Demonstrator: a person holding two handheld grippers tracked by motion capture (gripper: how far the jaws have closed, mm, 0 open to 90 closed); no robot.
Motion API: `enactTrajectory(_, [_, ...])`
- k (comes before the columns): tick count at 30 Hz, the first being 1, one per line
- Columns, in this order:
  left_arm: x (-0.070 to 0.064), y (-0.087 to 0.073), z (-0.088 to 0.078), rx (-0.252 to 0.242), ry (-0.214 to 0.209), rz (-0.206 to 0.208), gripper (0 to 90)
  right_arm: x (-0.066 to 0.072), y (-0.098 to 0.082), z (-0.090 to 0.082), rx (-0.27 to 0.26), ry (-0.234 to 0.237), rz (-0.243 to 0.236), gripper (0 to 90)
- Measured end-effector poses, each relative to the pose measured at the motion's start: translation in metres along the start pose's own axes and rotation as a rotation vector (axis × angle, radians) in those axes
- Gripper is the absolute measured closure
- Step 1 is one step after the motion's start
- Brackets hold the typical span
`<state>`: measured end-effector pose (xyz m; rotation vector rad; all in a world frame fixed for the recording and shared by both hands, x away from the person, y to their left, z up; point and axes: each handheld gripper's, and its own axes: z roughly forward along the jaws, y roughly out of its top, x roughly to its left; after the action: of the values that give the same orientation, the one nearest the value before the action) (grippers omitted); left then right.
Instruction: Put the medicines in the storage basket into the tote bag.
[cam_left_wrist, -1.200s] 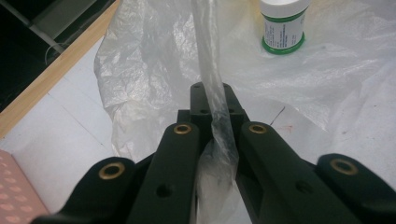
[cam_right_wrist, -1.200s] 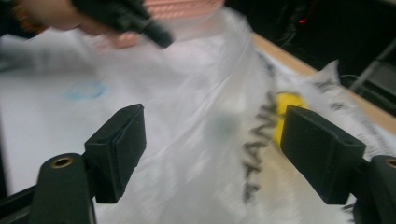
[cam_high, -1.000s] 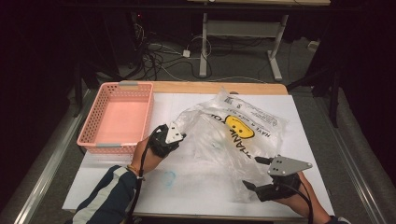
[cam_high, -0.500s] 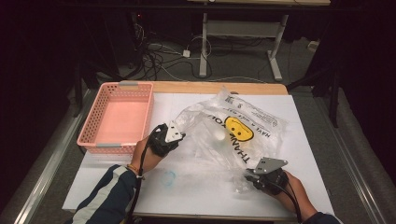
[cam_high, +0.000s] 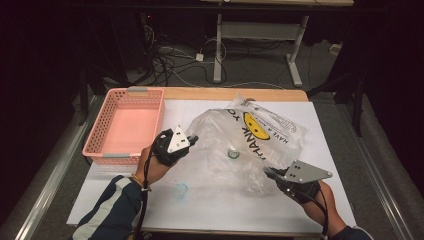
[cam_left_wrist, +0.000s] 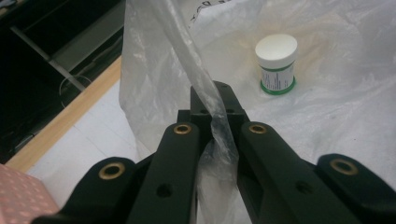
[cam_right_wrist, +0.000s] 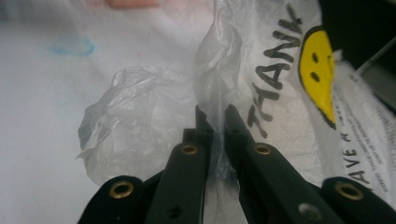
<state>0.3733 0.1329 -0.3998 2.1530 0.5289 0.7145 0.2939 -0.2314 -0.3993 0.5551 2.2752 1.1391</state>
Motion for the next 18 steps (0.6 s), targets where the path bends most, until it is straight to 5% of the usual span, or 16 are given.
enactTrajectory(2, [0.003, 0.001, -0.005, -0.002, 0.026, 0.016, 86.3, -0.003, 0.008, -0.007, -0.035, -0.016, -0.01, 89.5])
enactTrajectory(6, [0.017, 0.004, -0.019, -0.036, 0.049, -0.018, 86.3, -0.016, 0.027, -0.024, -0.103, -0.086, -0.026, 89.7])
enactTrajectory(18, [0.027, 0.016, -0.034, -0.094, 0.053, -0.028, 86.3, -0.045, 0.047, -0.049, -0.17, -0.195, -0.011, 89.8])
